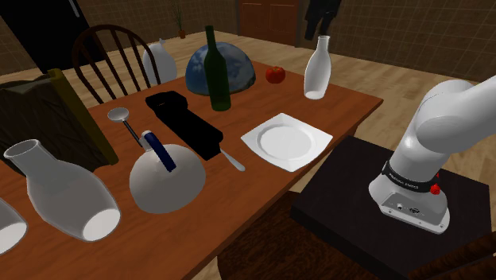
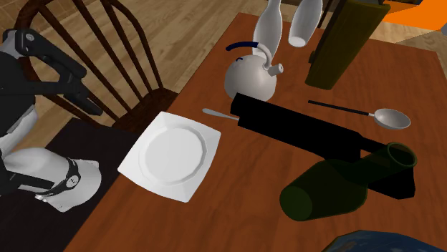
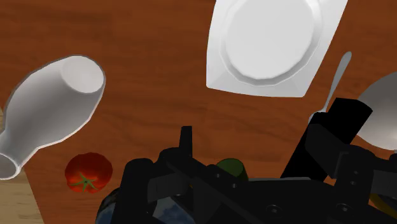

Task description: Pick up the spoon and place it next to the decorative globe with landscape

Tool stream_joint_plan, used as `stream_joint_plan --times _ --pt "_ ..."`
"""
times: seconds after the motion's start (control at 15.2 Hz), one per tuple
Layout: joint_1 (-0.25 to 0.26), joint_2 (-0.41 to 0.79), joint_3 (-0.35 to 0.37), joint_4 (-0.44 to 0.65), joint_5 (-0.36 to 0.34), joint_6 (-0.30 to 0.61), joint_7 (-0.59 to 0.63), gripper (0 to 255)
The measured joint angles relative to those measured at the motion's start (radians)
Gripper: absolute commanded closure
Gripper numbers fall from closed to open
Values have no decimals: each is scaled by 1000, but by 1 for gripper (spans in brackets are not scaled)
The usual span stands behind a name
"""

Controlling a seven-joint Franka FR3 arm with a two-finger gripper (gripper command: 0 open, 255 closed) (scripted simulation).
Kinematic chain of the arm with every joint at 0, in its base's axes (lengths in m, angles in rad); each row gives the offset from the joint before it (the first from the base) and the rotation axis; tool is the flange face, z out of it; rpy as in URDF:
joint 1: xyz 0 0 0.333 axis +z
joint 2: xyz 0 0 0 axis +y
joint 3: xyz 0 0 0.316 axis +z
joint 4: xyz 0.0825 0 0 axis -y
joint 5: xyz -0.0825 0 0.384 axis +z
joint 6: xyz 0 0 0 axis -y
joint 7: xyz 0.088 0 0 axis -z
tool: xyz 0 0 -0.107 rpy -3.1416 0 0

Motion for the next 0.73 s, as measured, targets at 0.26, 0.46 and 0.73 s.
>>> stream_joint_plan --times 0.26,0.46,0.73 --pt "8 15 52 -24 11 39 53 0" --pt "17 44 121 -57 23 98 124 0" --pt "25 106 215 -73 32 171 224 0"
